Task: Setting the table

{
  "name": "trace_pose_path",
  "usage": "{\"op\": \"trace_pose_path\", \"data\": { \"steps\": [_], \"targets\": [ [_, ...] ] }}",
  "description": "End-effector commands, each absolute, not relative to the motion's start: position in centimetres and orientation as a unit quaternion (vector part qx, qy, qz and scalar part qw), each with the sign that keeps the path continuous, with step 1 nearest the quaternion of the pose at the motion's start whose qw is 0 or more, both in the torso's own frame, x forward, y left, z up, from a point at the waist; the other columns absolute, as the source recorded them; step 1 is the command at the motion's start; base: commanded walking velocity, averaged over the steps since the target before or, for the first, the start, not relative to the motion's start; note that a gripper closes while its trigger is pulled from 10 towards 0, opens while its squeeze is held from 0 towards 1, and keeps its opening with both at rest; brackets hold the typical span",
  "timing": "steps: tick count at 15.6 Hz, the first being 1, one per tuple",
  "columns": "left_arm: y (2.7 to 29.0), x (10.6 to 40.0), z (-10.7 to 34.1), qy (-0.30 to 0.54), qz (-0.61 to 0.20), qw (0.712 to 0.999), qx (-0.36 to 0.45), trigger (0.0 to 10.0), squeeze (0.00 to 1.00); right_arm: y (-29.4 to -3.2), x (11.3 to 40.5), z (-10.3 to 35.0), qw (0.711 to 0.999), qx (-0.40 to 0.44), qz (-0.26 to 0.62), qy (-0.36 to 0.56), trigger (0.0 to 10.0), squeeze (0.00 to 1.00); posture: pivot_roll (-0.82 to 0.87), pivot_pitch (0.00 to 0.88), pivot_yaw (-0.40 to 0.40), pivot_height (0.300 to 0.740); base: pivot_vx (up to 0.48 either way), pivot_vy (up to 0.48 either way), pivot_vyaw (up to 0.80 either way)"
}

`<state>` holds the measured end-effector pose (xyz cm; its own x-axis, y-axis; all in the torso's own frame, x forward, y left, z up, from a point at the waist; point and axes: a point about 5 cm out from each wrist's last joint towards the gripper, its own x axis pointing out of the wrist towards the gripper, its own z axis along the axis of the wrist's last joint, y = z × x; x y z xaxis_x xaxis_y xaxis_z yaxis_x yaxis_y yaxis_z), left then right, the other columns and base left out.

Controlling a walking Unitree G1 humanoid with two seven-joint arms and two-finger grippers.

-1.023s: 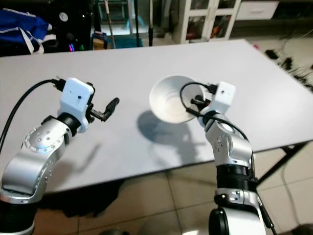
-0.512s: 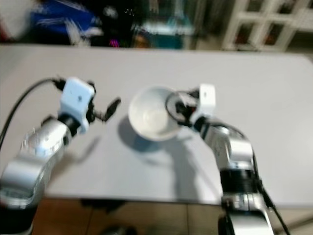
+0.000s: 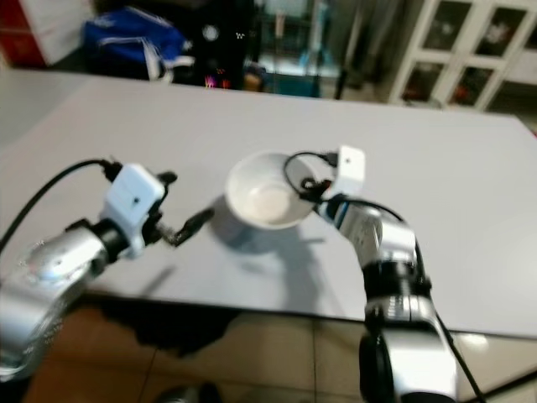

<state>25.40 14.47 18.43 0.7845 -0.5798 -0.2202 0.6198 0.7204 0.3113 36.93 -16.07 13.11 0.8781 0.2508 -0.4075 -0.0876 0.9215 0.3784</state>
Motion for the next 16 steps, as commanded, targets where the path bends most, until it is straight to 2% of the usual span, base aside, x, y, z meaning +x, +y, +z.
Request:
{"op": "trace_pose_path", "data": {
  "steps": [1,3,8,12,16],
  "targets": [
    [14.9,24.9,18.0,0.076,-0.344,0.916,0.190,10.0,0.00,-15.3,38.2,14.4,0.955,0.199,0.082,0.203,10.0,0.00,0.03,0.010,-0.035,0.740,0.000,0.000,0.00],
    [15.4,24.9,18.1,0.078,-0.334,0.919,0.196,10.0,0.00,-15.3,38.8,14.6,0.954,0.215,0.069,0.199,10.0,0.00,0.03,0.014,-0.042,0.740,0.000,0.000,0.00],
    [14.8,26.8,19.3,0.032,-0.235,0.958,0.159,10.0,0.00,-15.3,39.7,15.7,0.963,0.211,0.048,0.158,10.0,0.00,0.04,0.025,-0.044,0.740,0.000,0.000,0.00],
    [14.1,27.6,19.5,0.022,-0.218,0.965,0.148,10.0,0.00,-16.4,39.6,16.6,0.970,0.209,0.029,0.119,10.0,0.00,0.01,0.030,-0.027,0.740,0.000,0.000,0.00],
    [14.0,27.9,19.5,0.021,-0.211,0.966,0.145,10.0,0.00,-16.8,39.0,16.0,0.972,0.203,0.029,0.117,10.0,0.00,0.01,0.028,-0.018,0.740,0.256,0.000,0.00]
  ]
}}
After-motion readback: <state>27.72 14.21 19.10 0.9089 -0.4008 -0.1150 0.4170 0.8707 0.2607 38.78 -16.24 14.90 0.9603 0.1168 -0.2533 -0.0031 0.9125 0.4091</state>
